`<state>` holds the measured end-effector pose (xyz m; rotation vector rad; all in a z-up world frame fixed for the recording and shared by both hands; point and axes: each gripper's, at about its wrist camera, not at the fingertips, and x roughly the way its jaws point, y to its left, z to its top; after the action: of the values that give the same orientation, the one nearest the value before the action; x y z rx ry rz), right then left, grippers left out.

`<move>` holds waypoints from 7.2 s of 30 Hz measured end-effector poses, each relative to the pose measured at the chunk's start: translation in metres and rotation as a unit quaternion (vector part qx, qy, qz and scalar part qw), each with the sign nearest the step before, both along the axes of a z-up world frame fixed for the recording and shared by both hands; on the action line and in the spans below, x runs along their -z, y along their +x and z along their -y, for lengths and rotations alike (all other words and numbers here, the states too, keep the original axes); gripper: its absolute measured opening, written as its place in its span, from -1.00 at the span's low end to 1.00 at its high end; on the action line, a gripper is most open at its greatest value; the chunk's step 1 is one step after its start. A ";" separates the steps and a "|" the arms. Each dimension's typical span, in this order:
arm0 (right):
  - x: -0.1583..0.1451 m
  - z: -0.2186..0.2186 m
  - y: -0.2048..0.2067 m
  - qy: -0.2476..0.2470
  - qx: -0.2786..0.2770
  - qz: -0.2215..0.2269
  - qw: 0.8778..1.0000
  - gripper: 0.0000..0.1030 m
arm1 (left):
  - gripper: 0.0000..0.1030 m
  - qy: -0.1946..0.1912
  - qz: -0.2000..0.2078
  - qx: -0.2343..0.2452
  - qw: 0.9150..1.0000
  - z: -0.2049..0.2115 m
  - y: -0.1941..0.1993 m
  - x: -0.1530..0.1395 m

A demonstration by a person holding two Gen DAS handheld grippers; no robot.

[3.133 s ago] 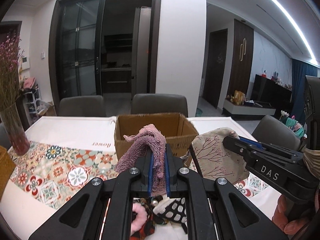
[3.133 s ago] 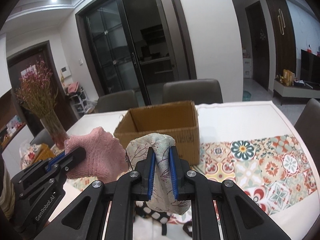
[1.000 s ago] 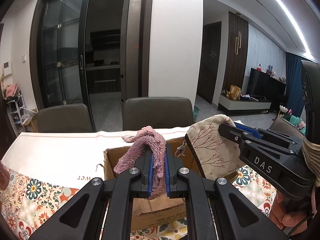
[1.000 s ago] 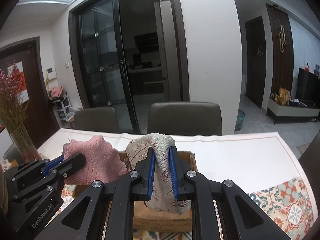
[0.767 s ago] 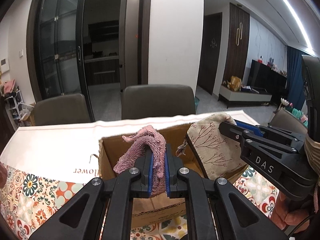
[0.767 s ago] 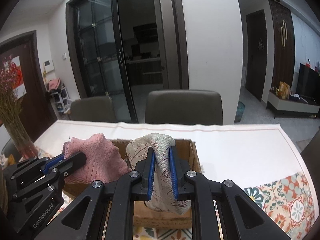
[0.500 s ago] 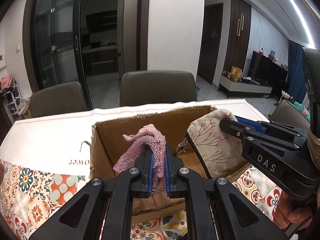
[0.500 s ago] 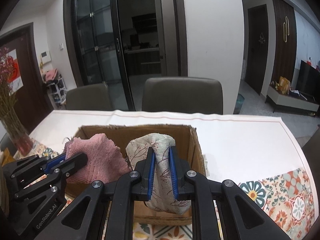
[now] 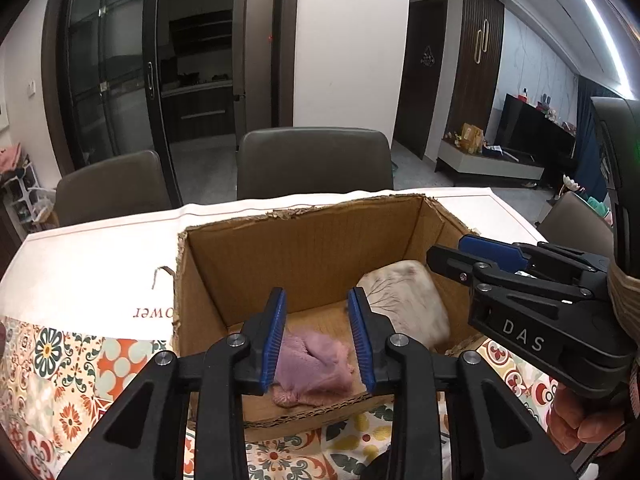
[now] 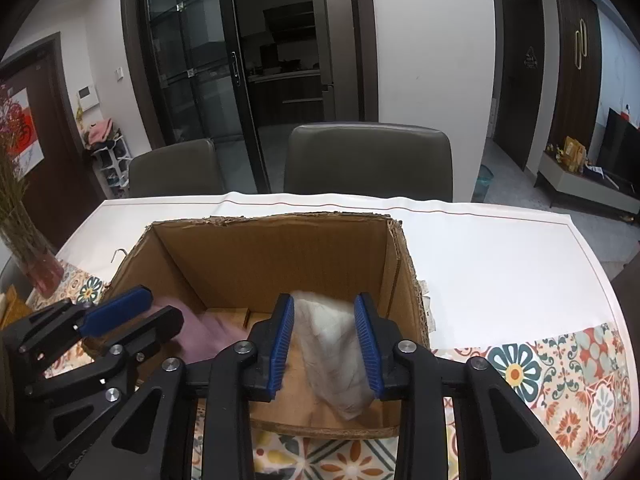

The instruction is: Organize soft objects

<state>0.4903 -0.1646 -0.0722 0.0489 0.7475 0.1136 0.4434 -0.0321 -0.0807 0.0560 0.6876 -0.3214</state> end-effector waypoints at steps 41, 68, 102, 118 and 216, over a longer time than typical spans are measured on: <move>-0.072 -0.020 -0.128 0.024 -0.002 0.082 0.996 -0.11 | -0.33 -0.007 0.097 -0.040 0.995 -0.045 -0.138 -0.070; -0.034 -0.038 -0.204 0.023 -0.024 0.021 0.999 0.06 | -0.29 0.031 0.028 -0.028 0.999 -0.059 -0.213 -0.021; 0.043 -0.053 -0.205 0.013 -0.023 -0.064 0.998 0.06 | -0.29 0.057 -0.057 -0.025 0.996 -0.067 -0.204 0.051; 0.084 -0.058 -0.195 0.004 -0.030 -0.106 0.994 0.06 | -0.29 0.062 -0.085 -0.023 0.994 -0.066 -0.191 0.083; -0.050 -0.026 -0.212 -0.026 -0.018 0.112 0.993 -0.47 | -0.78 0.021 0.105 -0.067 0.992 -0.035 -0.198 -0.050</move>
<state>0.2780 -0.1389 -0.0224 -0.0272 0.5263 0.1325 0.2453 0.0028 -0.0303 0.0820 0.4867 -0.1685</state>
